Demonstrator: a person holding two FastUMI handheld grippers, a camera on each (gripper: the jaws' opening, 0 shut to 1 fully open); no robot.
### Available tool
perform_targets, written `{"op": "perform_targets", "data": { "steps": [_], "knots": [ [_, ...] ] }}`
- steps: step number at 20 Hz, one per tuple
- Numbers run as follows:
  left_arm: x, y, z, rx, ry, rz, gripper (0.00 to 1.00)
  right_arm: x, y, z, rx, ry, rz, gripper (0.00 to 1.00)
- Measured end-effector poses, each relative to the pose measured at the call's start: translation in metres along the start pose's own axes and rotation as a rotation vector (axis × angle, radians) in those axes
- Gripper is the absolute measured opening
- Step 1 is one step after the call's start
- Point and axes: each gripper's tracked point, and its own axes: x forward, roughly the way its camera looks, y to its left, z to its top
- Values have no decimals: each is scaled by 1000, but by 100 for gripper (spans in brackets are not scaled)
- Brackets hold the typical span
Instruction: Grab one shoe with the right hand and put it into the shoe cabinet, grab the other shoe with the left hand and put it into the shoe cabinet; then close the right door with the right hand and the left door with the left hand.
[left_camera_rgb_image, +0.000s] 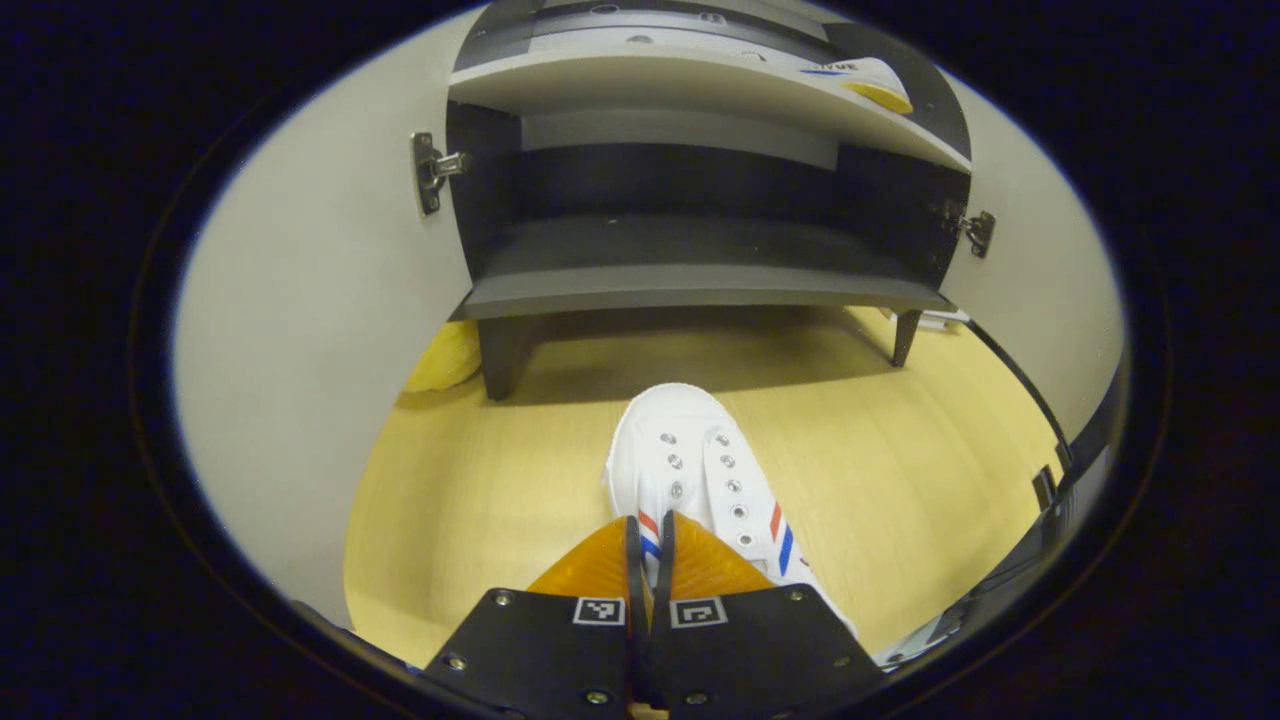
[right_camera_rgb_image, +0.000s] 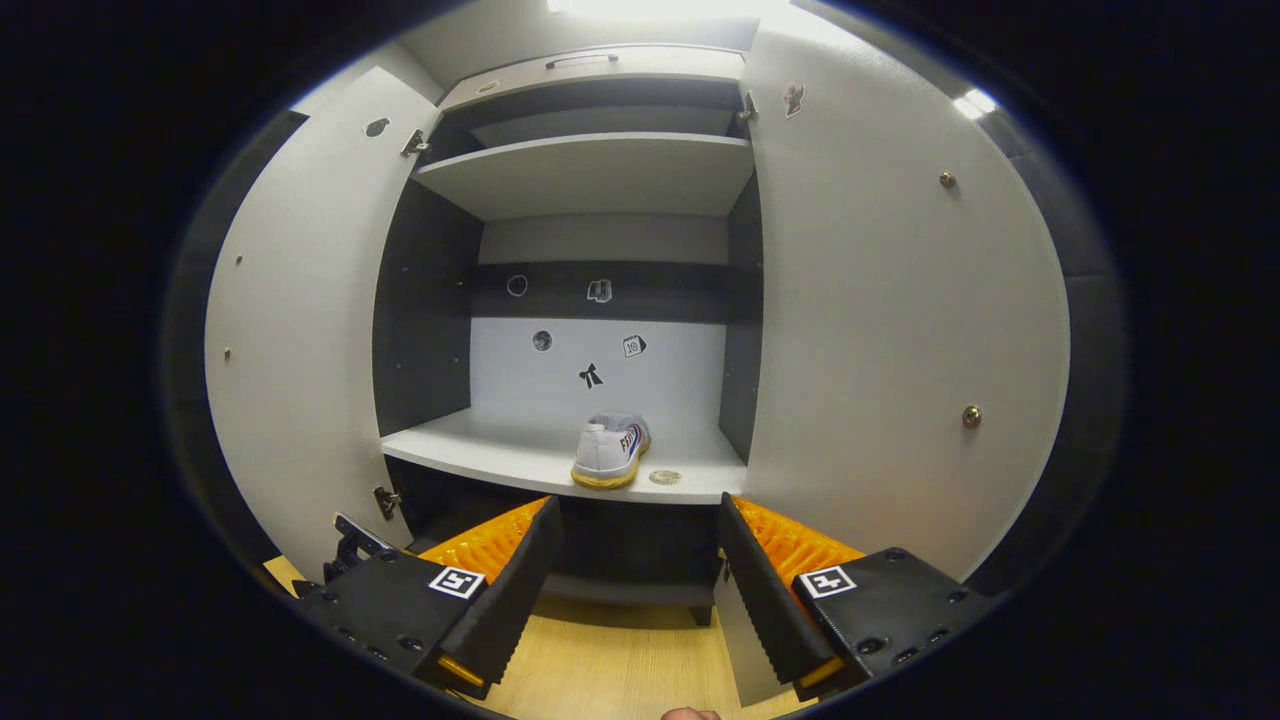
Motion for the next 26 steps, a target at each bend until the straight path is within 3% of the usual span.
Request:
{"op": "perform_targets", "data": {
  "steps": [15, 26],
  "knots": [
    [-123, -11, 98, 24, -266, -11, 1, -4, 6, 6, 19, -26, 80, 98],
    [-219, 4, 133, 29, -461, -58, 1, -24, -10, -1, 39, -26, 60, 98]
  ]
}}
